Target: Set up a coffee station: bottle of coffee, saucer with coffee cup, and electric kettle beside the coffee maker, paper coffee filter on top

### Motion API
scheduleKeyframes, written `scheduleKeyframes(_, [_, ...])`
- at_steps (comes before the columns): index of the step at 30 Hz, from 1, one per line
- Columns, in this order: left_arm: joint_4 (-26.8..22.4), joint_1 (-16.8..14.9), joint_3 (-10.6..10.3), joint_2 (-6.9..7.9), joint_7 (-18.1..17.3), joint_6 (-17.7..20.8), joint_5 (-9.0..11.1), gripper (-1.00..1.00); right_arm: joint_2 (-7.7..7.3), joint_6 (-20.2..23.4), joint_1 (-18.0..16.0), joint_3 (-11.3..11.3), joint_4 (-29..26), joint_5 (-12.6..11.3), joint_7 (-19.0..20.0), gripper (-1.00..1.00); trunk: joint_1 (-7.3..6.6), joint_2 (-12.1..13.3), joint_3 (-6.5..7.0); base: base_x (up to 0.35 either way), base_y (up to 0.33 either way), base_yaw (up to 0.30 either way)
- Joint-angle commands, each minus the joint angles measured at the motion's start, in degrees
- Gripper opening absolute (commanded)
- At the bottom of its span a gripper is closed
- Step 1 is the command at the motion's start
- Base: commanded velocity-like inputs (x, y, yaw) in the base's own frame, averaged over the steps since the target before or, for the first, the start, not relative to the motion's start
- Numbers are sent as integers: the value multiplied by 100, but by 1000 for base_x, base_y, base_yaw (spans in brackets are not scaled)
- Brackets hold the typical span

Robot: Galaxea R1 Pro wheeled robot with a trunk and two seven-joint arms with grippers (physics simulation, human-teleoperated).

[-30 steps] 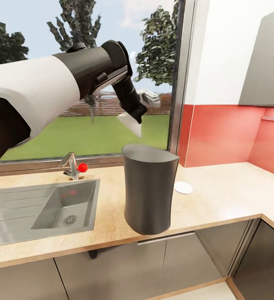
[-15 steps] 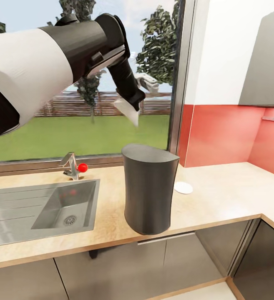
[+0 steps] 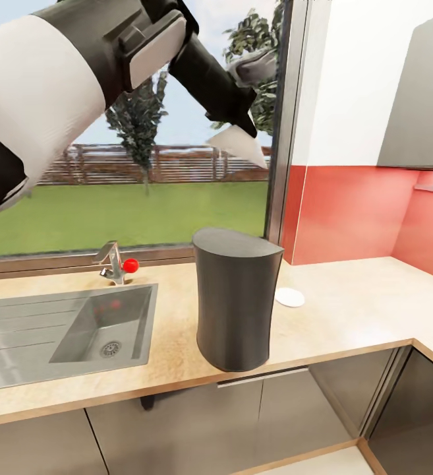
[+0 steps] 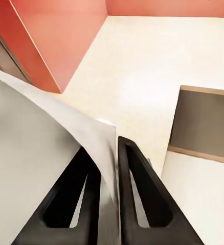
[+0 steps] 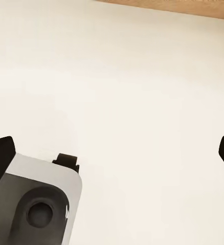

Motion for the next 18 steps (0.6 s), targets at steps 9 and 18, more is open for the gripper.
scheduleKeyframes(9, [-19, 253, 29, -2, -35, -14, 6, -100, -2, -18, -5, 22, 3, 7, 0, 100, 1, -7, -9, 0, 0, 0])
scheduleKeyframes(18, [-58, 569, 27, -2, -35, -19, 6, -100, -2, -18, -5, 26, 3, 7, 1, 100, 1, -7, -9, 0, 0, 0])
